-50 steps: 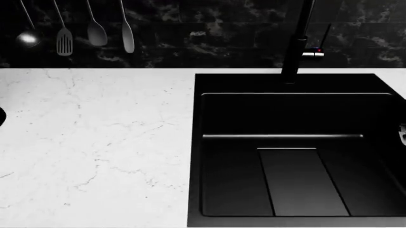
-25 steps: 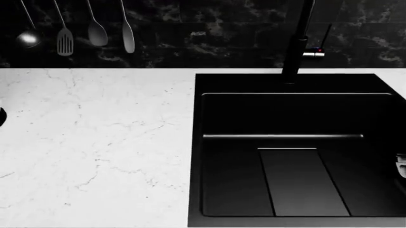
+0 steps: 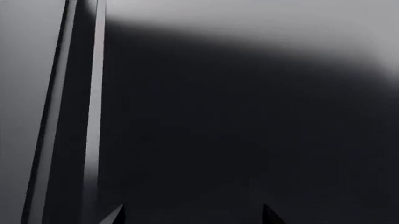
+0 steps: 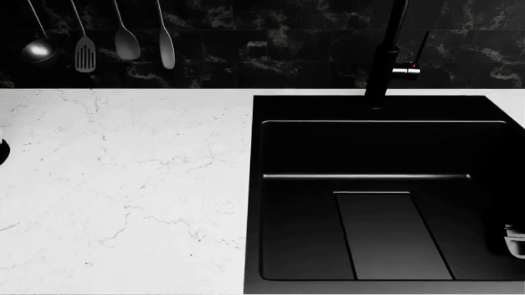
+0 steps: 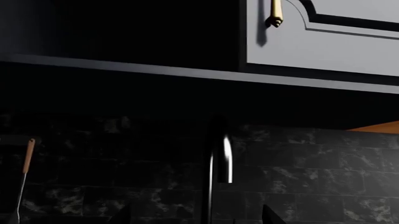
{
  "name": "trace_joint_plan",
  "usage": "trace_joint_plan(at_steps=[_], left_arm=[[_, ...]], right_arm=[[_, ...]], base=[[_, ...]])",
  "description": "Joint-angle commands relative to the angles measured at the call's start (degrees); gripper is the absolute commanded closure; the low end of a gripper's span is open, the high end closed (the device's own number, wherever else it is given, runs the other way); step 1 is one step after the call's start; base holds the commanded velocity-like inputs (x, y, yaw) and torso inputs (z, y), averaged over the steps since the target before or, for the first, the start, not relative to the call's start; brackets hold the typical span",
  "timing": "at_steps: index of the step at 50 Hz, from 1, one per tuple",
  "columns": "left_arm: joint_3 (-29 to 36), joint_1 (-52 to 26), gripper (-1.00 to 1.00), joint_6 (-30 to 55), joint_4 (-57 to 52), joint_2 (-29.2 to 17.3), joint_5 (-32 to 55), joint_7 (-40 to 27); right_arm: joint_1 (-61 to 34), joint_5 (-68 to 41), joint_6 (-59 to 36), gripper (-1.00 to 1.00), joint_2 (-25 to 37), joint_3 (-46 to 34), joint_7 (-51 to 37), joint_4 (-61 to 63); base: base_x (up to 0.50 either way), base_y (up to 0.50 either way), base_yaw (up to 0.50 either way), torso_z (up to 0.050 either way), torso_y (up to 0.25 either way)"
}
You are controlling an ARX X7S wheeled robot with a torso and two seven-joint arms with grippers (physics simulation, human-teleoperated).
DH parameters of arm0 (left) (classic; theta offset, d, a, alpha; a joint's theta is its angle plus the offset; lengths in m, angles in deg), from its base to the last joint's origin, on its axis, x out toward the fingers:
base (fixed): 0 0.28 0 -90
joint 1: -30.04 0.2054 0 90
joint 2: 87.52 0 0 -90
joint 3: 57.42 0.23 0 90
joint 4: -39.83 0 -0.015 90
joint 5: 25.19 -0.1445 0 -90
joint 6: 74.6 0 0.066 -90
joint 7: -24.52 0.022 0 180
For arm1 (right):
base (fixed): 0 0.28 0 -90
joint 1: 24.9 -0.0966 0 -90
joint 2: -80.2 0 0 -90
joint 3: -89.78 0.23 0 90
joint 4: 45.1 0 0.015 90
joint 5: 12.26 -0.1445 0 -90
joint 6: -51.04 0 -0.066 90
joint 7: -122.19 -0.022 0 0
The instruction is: Pick the kettle from the counter and place it on the tray. Then pick the mug from the cabinet and place it on the tray. Then close the cabinet doors.
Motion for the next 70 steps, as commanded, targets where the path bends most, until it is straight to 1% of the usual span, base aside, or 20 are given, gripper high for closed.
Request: trace_joint_plan(at_steps=[1,8,19,22,39,44,50,59,62,66,70], left_arm=[[10.14,0.01,-1.0,1.6,3.61,2.95,9.49,7.83],[14.29,0.01,-1.0,4.29,4.12,2.95,7.54,10.77],[21.9,0.01,-1.0,4.45,5.5,2.95,3.67,14.37],[23.58,0.01,-1.0,4.24,6.46,2.95,3.72,14.44],[37.5,0.01,-1.0,1.78,9.97,2.95,2.77,16.57],[41.09,0.01,-1.0,1.52,10.4,2.95,3.99,16.48],[46.08,0.02,-1.0,-0.47,12.01,2.94,7.69,14.9],[58.53,0.09,-1.0,-6.22,16.28,2.94,16.56,11.52],[61.32,0.12,-1.0,-7.79,17.5,2.94,19.01,10.76],[62.1,0.09,-1.0,-8.33,18.46,2.93,19.44,10.86],[58.43,0.07,-1.0,-7.63,18.55,2.93,17.19,11.66]], right_arm=[[0.14,-1.86,-0.15,-1.0,-0.11,1.48,-0.02,0.1],[0.61,-3.28,-0.38,-1.0,0.03,3.01,-0.02,0.1],[0.84,-3.24,-0.99,-1.0,-0.49,3.23,-0.02,0.1],[1.09,-3.16,-1.47,-1.0,-0.99,3.41,-0.02,0.1],[1.26,-3.94,-2.07,-1.0,-1.25,3.95,-0.02,0.1],[1.69,-4.26,-2.48,-1.0,-1.65,4.51,-0.02,0.1],[1.91,-4.32,-2.74,-1.0,-1.9,4.69,-0.02,0.1],[2.21,-4.69,-2.81,-1.0,-1.93,5.04,-0.02,0.1],[2.34,-4.53,-2.82,-1.0,-2.02,4.94,-0.02,0.1],[2.09,-4.15,-2.82,-1.0,-2.14,4.34,-0.02,0.1],[1.72,-3.46,-2.82,-1.0,-2.36,3.42,-0.02,0.1]], base=[[0.0,0.0,0.0,0.0,0.0],[0.0,0.0,0.0,0.0,0.0],[0.0,0.0,0.0,0.0,0.0],[0.0,0.0,0.0,0.0,0.0],[0.0,0.0,0.0,0.0,0.0],[0.0,0.0,0.0,0.0,0.0],[0.0,0.0,0.0,0.0,0.0],[0.0,0.0,0.0,0.0,0.0],[0.0,0.0,0.0,0.0,0.0],[0.0,0.0,0.0,0.0,0.0],[0.0,0.0,0.0,0.0,0.0]])
